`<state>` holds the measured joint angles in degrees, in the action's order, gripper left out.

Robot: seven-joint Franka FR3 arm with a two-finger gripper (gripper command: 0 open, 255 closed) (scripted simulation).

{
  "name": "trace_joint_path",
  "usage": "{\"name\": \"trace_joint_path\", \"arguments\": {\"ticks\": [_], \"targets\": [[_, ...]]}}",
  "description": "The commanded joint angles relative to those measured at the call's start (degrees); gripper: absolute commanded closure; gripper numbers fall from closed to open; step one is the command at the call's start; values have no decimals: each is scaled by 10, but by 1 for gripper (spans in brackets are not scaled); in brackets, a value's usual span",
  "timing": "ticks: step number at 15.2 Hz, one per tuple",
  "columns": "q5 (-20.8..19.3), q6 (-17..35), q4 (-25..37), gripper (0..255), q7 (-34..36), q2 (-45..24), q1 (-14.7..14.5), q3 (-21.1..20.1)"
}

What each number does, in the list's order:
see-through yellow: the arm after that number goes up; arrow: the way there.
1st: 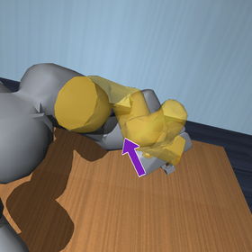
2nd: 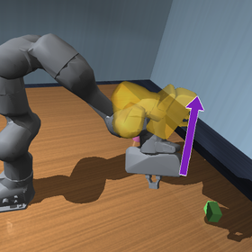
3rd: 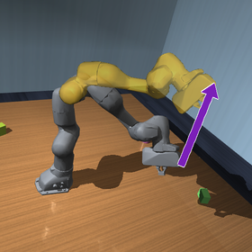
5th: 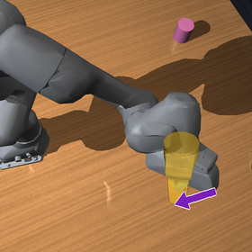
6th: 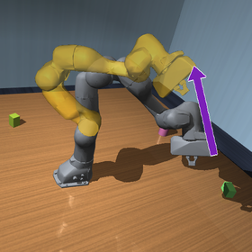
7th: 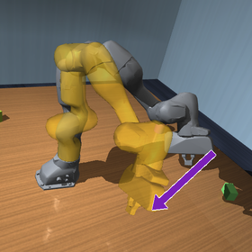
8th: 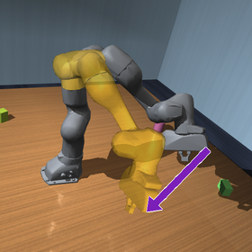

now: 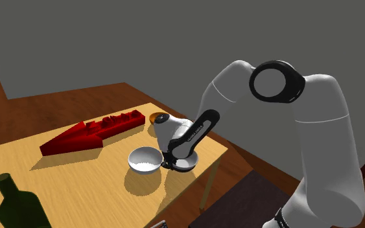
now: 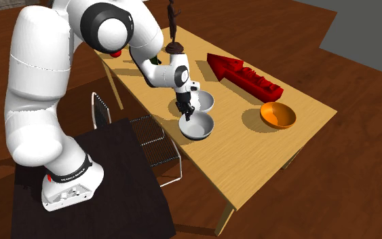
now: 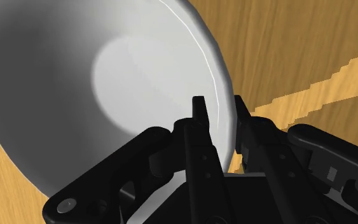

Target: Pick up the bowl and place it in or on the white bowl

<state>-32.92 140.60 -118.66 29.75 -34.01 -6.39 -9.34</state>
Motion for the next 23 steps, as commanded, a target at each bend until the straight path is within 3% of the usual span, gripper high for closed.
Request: {"name": "trace_joint_path", "arguments": {"ticks": [1,23], "targets": [[6,-9,-4,255,-6,13,3,-4],[79,-114,-23,255,-77,150,28,-44]]}}
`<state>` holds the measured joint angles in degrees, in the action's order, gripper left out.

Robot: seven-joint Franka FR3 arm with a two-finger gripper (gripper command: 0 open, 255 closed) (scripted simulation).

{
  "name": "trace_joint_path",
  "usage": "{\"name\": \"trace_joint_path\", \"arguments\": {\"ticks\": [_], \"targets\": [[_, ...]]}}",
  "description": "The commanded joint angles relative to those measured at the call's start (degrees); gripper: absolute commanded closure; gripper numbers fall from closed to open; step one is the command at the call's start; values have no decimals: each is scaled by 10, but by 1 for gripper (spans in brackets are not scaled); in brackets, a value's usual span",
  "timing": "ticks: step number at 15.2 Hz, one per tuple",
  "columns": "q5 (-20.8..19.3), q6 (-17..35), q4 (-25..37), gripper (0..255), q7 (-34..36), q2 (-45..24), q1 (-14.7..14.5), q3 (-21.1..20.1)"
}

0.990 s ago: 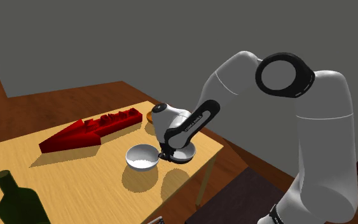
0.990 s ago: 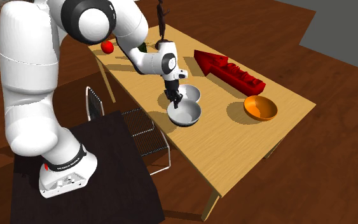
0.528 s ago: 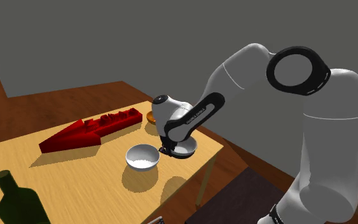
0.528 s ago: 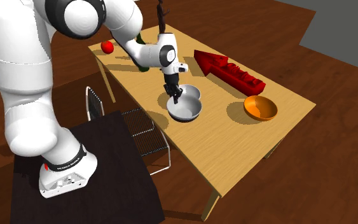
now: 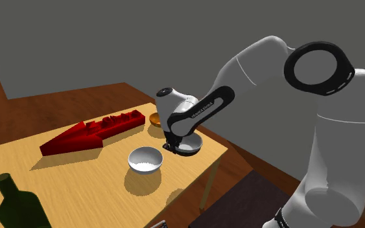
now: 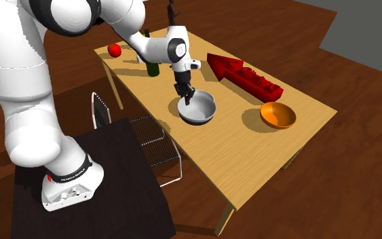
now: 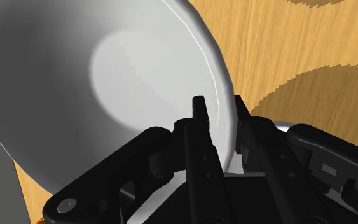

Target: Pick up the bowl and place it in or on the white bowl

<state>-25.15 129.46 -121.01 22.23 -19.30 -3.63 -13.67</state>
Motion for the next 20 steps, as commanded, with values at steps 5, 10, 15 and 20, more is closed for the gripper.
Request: {"name": "trace_joint_path", "arguments": {"ticks": [5,10,15,20], "targets": [[4,-67,125,255,22,-70,-39,-11],[5,-139,273,255,36,-155,-82,-16],[5,-243,499,255,36,-281,-142,-14],[0,-219,493,255,42,-300,-144,-10]]}}
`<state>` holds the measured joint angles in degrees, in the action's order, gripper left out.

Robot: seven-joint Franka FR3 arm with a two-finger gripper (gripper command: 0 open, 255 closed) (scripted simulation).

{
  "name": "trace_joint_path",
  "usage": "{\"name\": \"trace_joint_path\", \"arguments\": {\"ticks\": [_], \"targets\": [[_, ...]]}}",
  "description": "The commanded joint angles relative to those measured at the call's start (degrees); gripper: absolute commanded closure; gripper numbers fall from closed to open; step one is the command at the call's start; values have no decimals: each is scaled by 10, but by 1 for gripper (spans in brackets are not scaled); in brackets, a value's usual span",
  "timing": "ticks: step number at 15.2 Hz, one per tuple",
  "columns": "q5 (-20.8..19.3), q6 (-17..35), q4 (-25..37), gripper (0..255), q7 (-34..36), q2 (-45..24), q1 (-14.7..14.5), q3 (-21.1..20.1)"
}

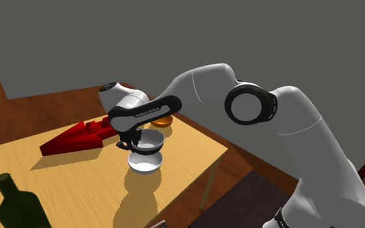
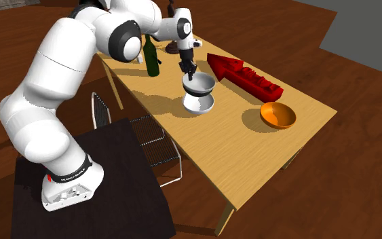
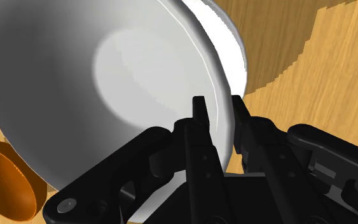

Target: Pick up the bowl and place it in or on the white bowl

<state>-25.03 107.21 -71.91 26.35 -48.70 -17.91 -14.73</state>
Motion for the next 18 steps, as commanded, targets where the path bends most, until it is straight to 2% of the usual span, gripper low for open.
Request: {"name": "trace_joint_path", "arguments": {"ticks": [1,11,18], "targets": [[-2,8,2,255,2,-10,-1,2],[-12,50,6,255,14,-57,-5,10],[-13,52,6,255,15,-59,-5,11]]}}
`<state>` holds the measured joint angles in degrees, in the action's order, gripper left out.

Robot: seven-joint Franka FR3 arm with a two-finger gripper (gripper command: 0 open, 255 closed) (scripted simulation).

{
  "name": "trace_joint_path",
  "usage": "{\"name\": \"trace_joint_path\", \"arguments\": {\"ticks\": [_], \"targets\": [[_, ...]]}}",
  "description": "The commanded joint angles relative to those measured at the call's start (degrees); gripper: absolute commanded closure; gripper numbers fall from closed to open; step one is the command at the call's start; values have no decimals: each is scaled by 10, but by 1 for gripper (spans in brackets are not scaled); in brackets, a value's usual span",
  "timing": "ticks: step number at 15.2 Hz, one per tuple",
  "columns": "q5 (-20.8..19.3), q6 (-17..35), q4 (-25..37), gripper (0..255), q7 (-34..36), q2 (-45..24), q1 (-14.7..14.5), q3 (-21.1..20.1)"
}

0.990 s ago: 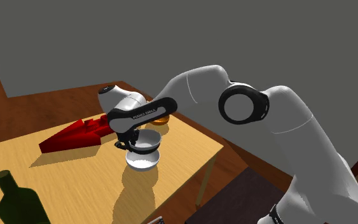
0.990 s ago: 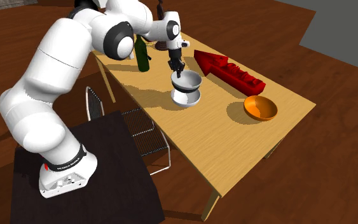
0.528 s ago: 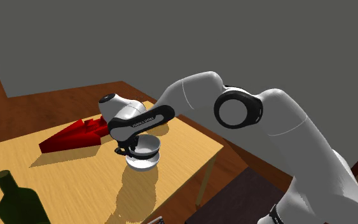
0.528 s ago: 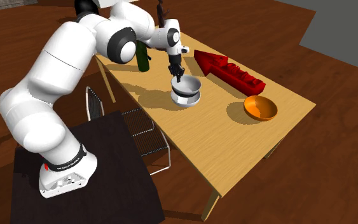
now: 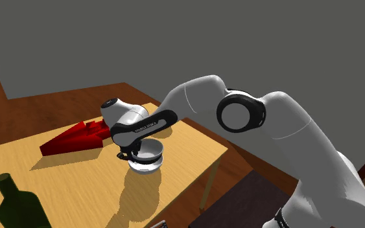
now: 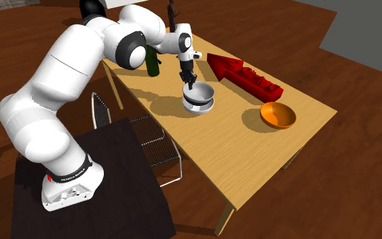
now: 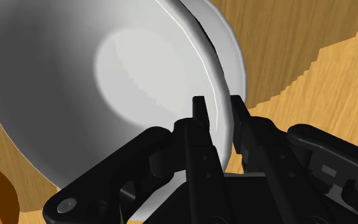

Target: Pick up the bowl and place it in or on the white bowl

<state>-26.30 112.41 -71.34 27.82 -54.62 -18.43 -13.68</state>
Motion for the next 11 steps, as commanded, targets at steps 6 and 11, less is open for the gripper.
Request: {"name": "trace_joint_path", "arguments": {"ticks": [6,11], "targets": [[0,0,0,0,0,0,0,0],[10,-55,33,0,-8,22,-10,-8]]}}
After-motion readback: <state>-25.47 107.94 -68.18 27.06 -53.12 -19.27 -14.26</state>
